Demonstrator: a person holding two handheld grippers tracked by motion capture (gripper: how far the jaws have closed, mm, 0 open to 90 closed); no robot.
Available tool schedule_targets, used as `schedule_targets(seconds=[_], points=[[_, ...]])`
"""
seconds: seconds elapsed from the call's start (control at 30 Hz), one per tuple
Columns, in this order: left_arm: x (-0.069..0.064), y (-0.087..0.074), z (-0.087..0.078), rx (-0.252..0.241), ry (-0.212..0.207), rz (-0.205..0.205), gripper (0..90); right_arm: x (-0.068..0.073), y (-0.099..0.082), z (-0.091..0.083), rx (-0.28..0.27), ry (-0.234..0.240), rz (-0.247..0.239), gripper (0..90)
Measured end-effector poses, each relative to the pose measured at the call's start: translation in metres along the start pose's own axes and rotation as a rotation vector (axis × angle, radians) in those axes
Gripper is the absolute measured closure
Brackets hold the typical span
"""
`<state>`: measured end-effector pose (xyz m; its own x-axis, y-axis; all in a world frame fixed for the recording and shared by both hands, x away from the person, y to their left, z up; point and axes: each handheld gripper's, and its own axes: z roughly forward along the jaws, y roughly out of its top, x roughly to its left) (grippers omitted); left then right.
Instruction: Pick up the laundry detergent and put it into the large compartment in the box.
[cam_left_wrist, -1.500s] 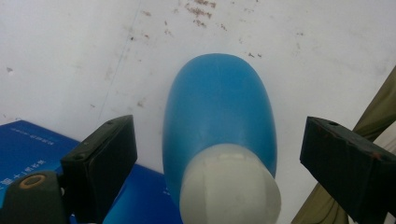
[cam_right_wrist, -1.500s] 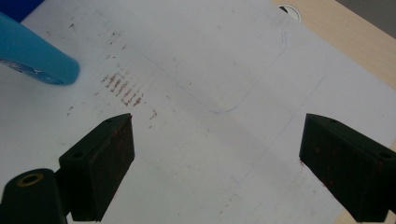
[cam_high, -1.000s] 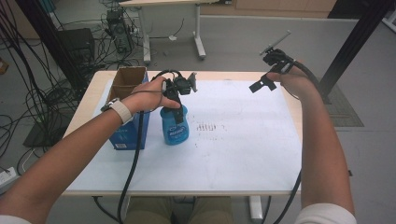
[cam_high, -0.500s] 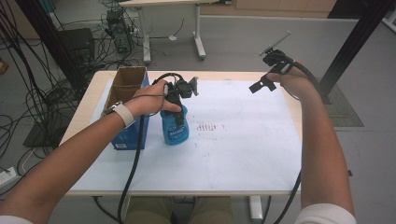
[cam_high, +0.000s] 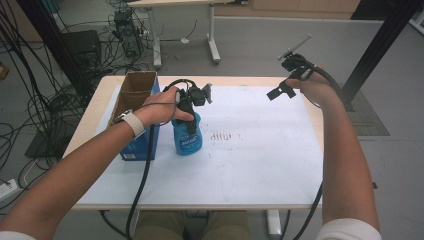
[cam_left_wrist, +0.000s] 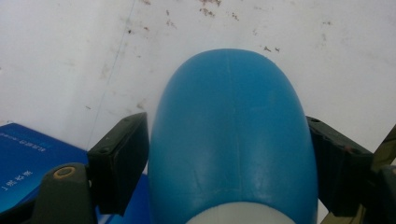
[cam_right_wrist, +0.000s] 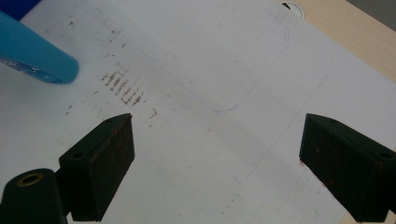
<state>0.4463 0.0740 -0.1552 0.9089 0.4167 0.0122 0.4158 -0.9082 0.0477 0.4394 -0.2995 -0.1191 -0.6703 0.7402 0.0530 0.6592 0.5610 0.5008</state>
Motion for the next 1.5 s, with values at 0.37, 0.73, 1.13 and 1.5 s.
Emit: schedule_targets(seconds=[0.37,0.73,1.13,1.5], points=[[-0.0007,0.0006,0.0000,0.002,0.004,-0.004,28.1,0.0000,-0.0010,-0.0004,-0.001,-0.002,0.004,10.1],[-0.0003,-0.0007,-0.0009,-0.006,0.005,0.004,38.0,0.0002,-0.0023,-0.0023,-0.004,-0.002,0.004,10.1],[-0.0010,-0.0014,-0.0005,-0.010,0.004,-0.005,38.3,-0.0001,-0.0035,-0.0030,-0.005,-0.005,0.006,10.1],[-0.0004,0.0007,-0.0005,0.000,0.003,-0.008,38.4,0.0003,-0.0039,-0.0040,-0.004,-0.006,0.010,10.2]])
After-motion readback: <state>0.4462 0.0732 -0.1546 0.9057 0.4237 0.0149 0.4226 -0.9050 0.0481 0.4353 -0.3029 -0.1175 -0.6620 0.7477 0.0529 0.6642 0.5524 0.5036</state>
